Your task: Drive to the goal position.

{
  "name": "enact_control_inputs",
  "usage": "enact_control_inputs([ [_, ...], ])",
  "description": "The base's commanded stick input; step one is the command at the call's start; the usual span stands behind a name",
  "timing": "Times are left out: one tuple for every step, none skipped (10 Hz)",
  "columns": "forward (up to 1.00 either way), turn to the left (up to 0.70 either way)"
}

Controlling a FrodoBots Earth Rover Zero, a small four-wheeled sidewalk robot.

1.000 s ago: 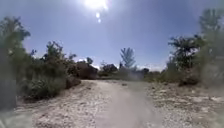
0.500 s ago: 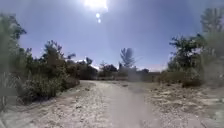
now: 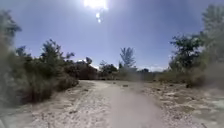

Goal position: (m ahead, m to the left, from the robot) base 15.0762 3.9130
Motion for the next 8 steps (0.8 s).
enact_control_inputs([
  [0.45, 0.00],
  [0.45, 0.00],
  [0.45, 0.00],
  [0.45, 0.00],
  [0.45, 0.00],
  [0.45, 0.00],
  [0.45, 0.00],
  [0.45, 0.00],
])
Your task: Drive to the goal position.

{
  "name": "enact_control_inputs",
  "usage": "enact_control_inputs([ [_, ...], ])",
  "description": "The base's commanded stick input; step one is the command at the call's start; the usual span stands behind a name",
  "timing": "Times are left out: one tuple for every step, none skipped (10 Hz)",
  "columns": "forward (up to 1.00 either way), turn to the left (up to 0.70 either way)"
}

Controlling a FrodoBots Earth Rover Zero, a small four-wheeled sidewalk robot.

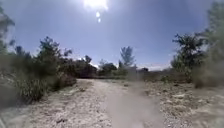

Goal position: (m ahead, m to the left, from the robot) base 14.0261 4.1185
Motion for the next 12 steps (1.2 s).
enact_control_inputs([
  [0.45, 0.00],
  [0.45, 0.00],
  [0.45, 0.00],
  [0.45, 0.00],
  [0.45, 0.00],
  [0.45, 0.00],
  [0.45, 0.00],
  [0.45, 0.22],
  [0.45, 0.27],
  [0.45, 0.27],
  [0.45, 0.27],
  [0.45, 0.27],
])
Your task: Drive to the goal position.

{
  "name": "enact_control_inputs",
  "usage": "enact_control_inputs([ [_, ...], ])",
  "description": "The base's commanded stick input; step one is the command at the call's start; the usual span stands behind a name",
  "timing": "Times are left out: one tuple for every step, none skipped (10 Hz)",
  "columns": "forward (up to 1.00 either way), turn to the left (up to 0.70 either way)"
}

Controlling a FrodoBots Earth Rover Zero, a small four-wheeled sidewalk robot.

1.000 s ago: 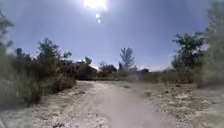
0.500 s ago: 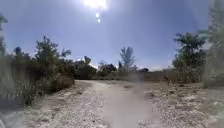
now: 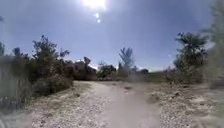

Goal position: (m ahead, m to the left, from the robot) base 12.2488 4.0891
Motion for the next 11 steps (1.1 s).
enact_control_inputs([
  [0.45, 0.27],
  [0.45, 0.27],
  [0.45, 0.27],
  [0.45, 0.27],
  [0.45, 0.27],
  [0.45, 0.21],
  [0.45, 0.00],
  [0.45, 0.00],
  [0.45, 0.00],
  [0.45, 0.00],
  [0.45, 0.00],
])
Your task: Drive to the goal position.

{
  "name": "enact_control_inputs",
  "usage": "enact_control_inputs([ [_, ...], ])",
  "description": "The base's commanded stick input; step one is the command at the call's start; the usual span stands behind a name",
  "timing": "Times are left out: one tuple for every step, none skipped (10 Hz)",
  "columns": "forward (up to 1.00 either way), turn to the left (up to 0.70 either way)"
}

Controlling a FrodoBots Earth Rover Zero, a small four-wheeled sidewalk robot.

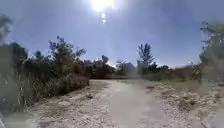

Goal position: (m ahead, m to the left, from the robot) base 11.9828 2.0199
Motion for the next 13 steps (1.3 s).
enact_control_inputs([
  [0.45, 0.00],
  [0.45, 0.00],
  [0.45, 0.00],
  [0.45, 0.00],
  [0.45, 0.00],
  [0.45, 0.00],
  [0.45, 0.00],
  [0.45, 0.00],
  [0.45, 0.00],
  [0.45, 0.00],
  [0.45, 0.00],
  [0.45, 0.00],
  [0.45, -0.02],
])
